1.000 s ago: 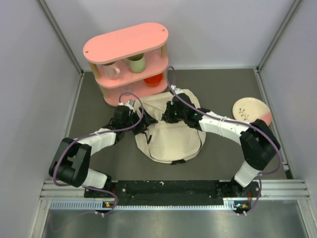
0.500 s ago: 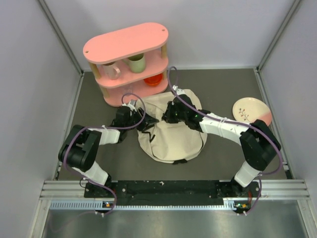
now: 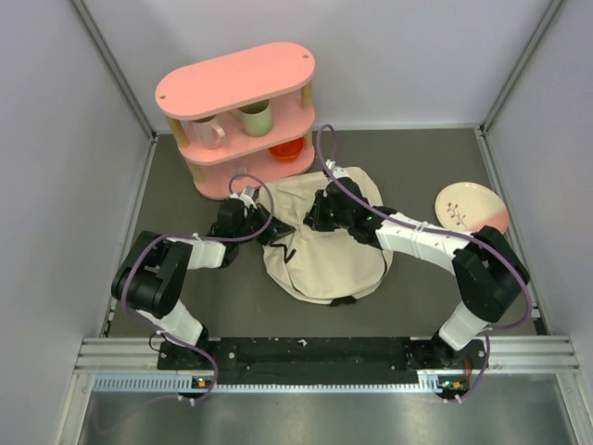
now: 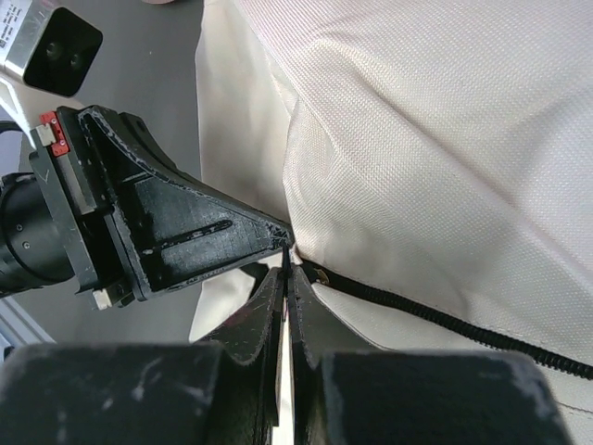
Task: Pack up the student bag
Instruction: Zip the student bag at the center of the board.
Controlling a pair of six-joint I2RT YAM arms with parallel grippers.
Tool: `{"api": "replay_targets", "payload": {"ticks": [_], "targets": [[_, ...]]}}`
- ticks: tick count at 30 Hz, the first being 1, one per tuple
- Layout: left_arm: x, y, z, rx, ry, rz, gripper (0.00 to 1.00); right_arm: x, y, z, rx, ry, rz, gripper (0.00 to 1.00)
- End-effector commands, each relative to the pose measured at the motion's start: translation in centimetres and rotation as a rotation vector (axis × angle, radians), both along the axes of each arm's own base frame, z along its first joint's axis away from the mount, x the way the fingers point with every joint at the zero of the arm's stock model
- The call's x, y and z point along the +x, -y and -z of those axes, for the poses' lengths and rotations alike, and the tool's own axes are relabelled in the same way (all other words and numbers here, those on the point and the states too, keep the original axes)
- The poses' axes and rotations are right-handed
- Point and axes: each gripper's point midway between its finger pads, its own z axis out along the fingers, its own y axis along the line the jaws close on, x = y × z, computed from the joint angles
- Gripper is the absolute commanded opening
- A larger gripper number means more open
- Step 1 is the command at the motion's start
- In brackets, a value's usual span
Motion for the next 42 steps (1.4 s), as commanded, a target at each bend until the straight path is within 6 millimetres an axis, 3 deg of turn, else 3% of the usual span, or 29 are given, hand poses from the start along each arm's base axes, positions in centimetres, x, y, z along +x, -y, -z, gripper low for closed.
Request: {"api": "replay_targets", "payload": {"ticks": [1, 3, 4, 6, 7, 9, 15, 22, 31, 35, 42], "targets": [[0.5, 0.6, -2.5, -0.021, 0.098, 0.029, 0.00, 0.2, 0.0, -3.6, 0.044, 0.081, 0.017, 0.00], [0.4, 0.5, -2.9, -0.029, 0.113, 0.026, 0.13, 0.5, 0.3, -3.7, 0.033, 0.090, 0.026, 0.00], [0.4, 0.6, -3.0, -0.036, 0.113, 0.025, 0.27, 0.6, 0.2, -3.8, 0.034, 0.093, 0.027, 0.00], [0.5, 0.7, -3.0, -0.046, 0.117, 0.028, 0.45, 0.6, 0.1, -3.9, 0.035, 0.094, 0.022, 0.00], [0.4, 0.8, -2.7, -0.049, 0.105, 0.036, 0.49, 0.5, 0.0, -3.9, 0.038, 0.092, 0.017, 0.00], [0.5, 1.0, -2.5, -0.055, 0.105, 0.039, 0.56, 0.5, -0.1, -3.8, 0.042, 0.086, 0.014, 0.00], [0.7, -0.1, 0.5, 0.064, 0.041, -0.002, 0.60, 0.3, 0.0, -3.9, 0.047, 0.082, 0.012, 0.00], [0.3, -0.6, 2.4, 0.248, 0.006, -0.012, 0.58, 0.3, -0.1, -4.1, 0.048, 0.086, 0.013, 0.00], [1.3, 2.0, 2.2, 0.095, 0.035, -0.001, 0.47, 0.0, -0.1, -3.7, 0.052, 0.072, 0.004, 0.00], [1.8, 2.4, 2.3, 0.055, 0.035, -0.017, 0.34, -0.3, 0.2, -3.4, 0.050, 0.060, 0.007, 0.00], [2.1, 2.5, 2.3, 0.044, 0.043, -0.022, 0.00, -0.7, 0.6, -3.2, 0.046, 0.060, 0.008, 0.00]]}}
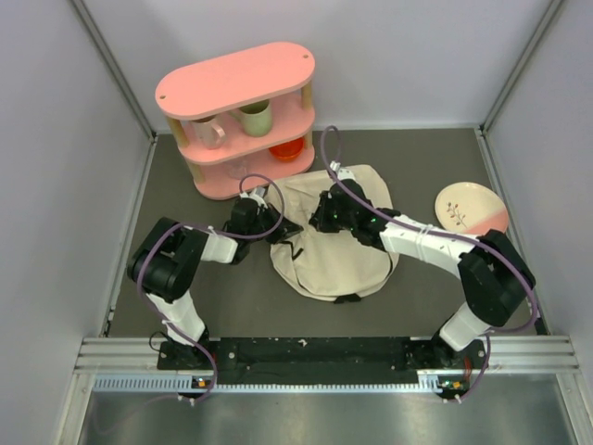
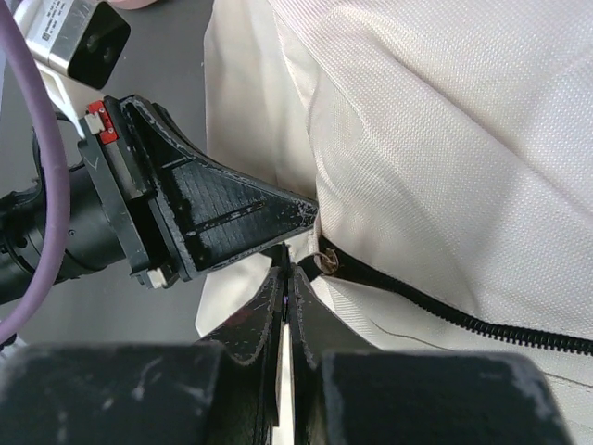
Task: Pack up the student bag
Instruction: Zip the student bag at the center of the board.
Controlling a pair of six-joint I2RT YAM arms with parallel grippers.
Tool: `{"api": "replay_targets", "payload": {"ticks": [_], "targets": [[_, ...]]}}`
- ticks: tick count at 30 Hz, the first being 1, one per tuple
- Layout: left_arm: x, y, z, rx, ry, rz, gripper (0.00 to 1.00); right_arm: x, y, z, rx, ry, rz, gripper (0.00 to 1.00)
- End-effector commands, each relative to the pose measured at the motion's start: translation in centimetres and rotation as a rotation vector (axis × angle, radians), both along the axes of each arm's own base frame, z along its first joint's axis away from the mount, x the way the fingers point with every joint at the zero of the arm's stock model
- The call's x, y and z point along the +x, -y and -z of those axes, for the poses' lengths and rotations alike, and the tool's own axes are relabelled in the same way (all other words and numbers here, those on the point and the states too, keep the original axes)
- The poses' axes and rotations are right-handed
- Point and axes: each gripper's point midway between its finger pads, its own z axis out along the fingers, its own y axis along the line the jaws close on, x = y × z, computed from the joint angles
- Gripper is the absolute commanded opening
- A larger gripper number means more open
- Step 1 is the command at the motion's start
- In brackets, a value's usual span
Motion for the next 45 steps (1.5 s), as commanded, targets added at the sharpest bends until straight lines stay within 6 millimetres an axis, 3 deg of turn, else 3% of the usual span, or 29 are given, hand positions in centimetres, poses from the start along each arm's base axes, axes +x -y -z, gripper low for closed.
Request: {"api": "replay_targets", "payload": {"ticks": [1, 6, 14, 23, 35, 45], "targets": [[0.7, 0.6, -0.5, -0.016, 0.047, -0.007, 0.00, -0.5, -0.8, -3.4, 0.079, 0.056, -0.031, 0.00], [0.3, 0.2, -1.2, 0.001, 0.063, -0.004, 0.00, -0.4, -0.1, -3.7, 0.055, 0.066, -0.006, 0.00], [-1.0, -1.7, -4.3, 0.099, 0.139, -0.012, 0.00, 2.1, 4.2, -3.9, 0.032, 0.070, 0.128, 0.00], [-2.3, -3.7, -6.8, 0.130, 0.194, -0.052, 0.00, 2.2, 6.9, -3.2, 0.032, 0.055, 0.194, 0.00], [-3.3, -6.6, -5.6, 0.205, 0.172, -0.105, 0.00, 2.0, 8.7, -3.7, 0.050, 0.074, 0.248, 0.00], [-3.6, -8.7, -5.3, 0.236, 0.166, -0.145, 0.00, 1.9, 11.9, -3.9, 0.063, 0.074, 0.311, 0.00]]}}
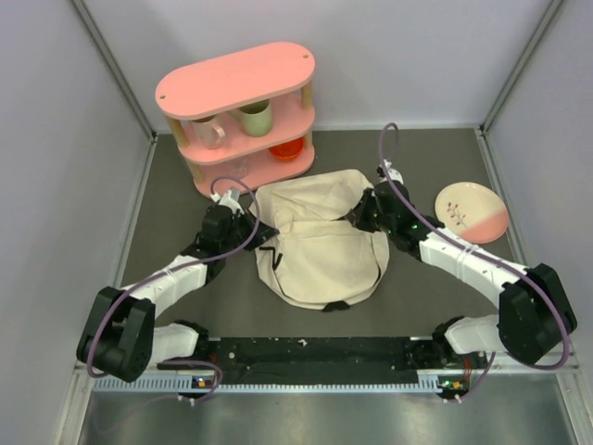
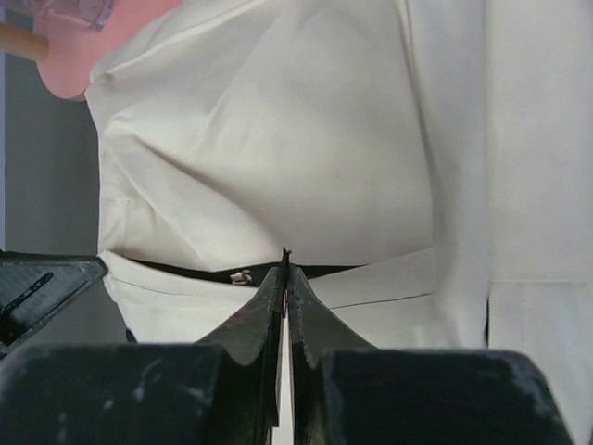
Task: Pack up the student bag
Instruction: Zip the student bag at the center of the board.
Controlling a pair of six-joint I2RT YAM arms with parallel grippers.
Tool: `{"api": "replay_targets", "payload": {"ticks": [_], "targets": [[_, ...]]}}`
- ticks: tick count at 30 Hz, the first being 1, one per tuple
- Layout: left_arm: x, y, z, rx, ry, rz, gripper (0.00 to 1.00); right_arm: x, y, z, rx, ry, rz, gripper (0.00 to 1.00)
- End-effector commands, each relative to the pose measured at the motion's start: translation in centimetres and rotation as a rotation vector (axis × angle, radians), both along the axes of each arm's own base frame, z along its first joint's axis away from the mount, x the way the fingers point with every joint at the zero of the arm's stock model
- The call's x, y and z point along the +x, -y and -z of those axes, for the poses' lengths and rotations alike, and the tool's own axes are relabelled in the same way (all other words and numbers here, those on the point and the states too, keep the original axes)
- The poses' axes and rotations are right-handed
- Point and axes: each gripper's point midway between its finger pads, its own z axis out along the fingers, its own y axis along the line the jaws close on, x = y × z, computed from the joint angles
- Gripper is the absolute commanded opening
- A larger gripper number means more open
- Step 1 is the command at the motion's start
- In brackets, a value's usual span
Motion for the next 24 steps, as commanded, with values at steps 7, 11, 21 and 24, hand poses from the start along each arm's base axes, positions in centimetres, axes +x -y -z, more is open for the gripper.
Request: {"api": "replay_targets", "payload": {"ticks": [7, 11, 21, 24], "targets": [[-0.1, -3.6, 1.0, 0.090, 0.004, -0.086, 0.00, 0.8, 4.4, -0.4, -0.010, 0.036, 0.119, 0.00], [0.0, -4.7, 1.0, 0.099, 0.001, -0.103, 0.00, 0.6, 5.7, 0.9, -0.020, 0.006, 0.137, 0.00], [0.0, -6.2, 0.8, 0.104, 0.003, -0.127, 0.00, -0.9, 7.5, 6.0, -0.087, -0.099, 0.169, 0.00], [0.0, -6.2, 0.5, 0.100, 0.012, -0.109, 0.00, -0.8, 7.4, 5.6, -0.069, -0.084, 0.160, 0.00]]}}
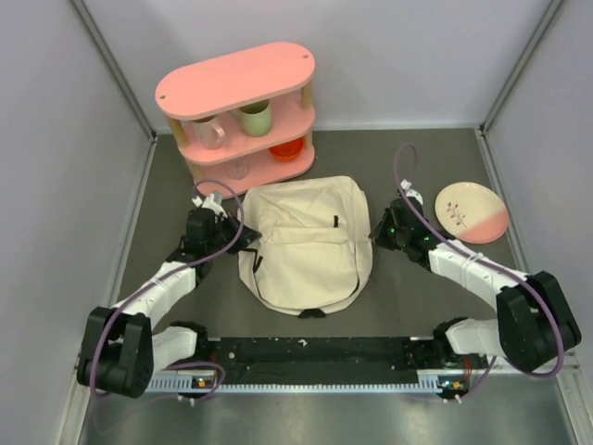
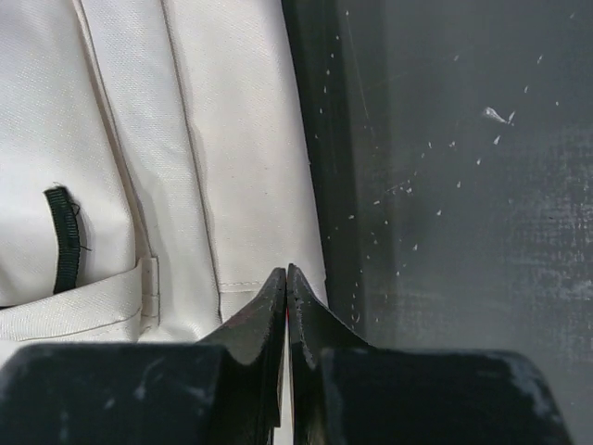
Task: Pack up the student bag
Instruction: Zip the student bag at the center of the board.
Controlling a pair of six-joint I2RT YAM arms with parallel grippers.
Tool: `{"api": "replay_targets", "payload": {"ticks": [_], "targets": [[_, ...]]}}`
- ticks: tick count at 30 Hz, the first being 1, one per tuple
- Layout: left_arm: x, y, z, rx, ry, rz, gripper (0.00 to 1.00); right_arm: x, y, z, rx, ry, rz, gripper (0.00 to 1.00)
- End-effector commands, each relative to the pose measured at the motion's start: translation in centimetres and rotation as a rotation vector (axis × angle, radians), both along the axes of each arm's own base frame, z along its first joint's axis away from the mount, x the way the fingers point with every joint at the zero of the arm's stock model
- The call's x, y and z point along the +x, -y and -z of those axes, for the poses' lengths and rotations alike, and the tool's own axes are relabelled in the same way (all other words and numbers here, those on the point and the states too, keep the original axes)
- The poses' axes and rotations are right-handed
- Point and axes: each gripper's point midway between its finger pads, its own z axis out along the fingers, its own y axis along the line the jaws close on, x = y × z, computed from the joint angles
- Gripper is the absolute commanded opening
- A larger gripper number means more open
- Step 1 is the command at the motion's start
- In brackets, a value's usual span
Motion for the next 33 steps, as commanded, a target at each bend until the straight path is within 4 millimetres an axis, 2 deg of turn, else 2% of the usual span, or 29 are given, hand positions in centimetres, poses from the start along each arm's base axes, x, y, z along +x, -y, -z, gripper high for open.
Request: {"api": "replay_targets", "payload": {"ticks": [1, 2, 3, 5, 6, 7, 9, 10, 11, 13, 14, 15, 18, 21, 29, 33], "targets": [[0.4, -1.3, -0.3, 0.040, 0.036, -0.019, 0.00, 1.1, -0.1, -1.6, 0.034, 0.072, 0.000, 0.00], [0.3, -1.2, -0.3, 0.038, 0.038, -0.013, 0.00, 1.2, -0.5, -2.2, 0.061, 0.087, -0.011, 0.02], [0.4, -1.1, -0.3, 0.038, 0.039, -0.007, 0.00, 1.8, -1.1, -3.6, 0.094, 0.139, -0.027, 0.06], [0.2, -0.8, -0.3, 0.030, 0.038, 0.013, 0.00, 2.0, -2.7, -5.8, 0.156, 0.180, -0.097, 0.26], [0.2, -0.7, -0.2, 0.023, 0.032, 0.019, 0.00, 2.7, -3.5, -7.4, 0.181, 0.212, -0.122, 0.32], [0.1, -0.4, -0.2, 0.012, 0.037, 0.031, 0.00, 2.5, -4.6, -7.2, 0.200, 0.182, -0.173, 0.32], [0.0, -0.3, -0.1, 0.002, 0.034, 0.037, 0.00, 3.1, -6.3, -8.6, 0.234, 0.190, -0.230, 0.34], [0.0, -0.3, 0.0, 0.002, 0.031, 0.037, 0.00, 3.2, -6.9, -8.7, 0.240, 0.191, -0.242, 0.34], [0.0, -0.3, 0.0, 0.003, 0.031, 0.036, 0.00, 3.3, -7.7, -8.2, 0.238, 0.179, -0.260, 0.34], [-0.1, -0.4, 0.0, 0.007, 0.032, 0.033, 0.00, 3.9, -8.8, -8.6, 0.241, 0.183, -0.278, 0.35], [-0.1, -0.4, 0.0, 0.006, 0.032, 0.034, 0.00, 4.2, -9.2, -7.4, 0.230, 0.152, -0.280, 0.36], [-0.2, -0.4, 0.0, 0.004, 0.034, 0.033, 0.00, 4.5, -10.0, -7.8, 0.237, 0.157, -0.300, 0.36], [-0.2, -0.4, 0.1, 0.003, 0.030, 0.034, 0.00, 5.1, -11.0, -5.9, 0.206, 0.097, -0.294, 0.36], [-0.3, -0.4, -0.1, 0.003, 0.035, 0.035, 0.00, 5.1, -10.9, -4.5, 0.133, 0.082, -0.263, 0.38], [-0.3, -0.4, 0.0, 0.010, 0.036, 0.037, 0.00, 4.0, -10.8, -3.0, 0.032, 0.046, -0.251, 0.42], [-0.5, -0.5, 0.0, 0.012, 0.038, 0.038, 0.00, 3.5, -9.3, -2.6, -0.072, 0.032, -0.202, 0.47]]}}
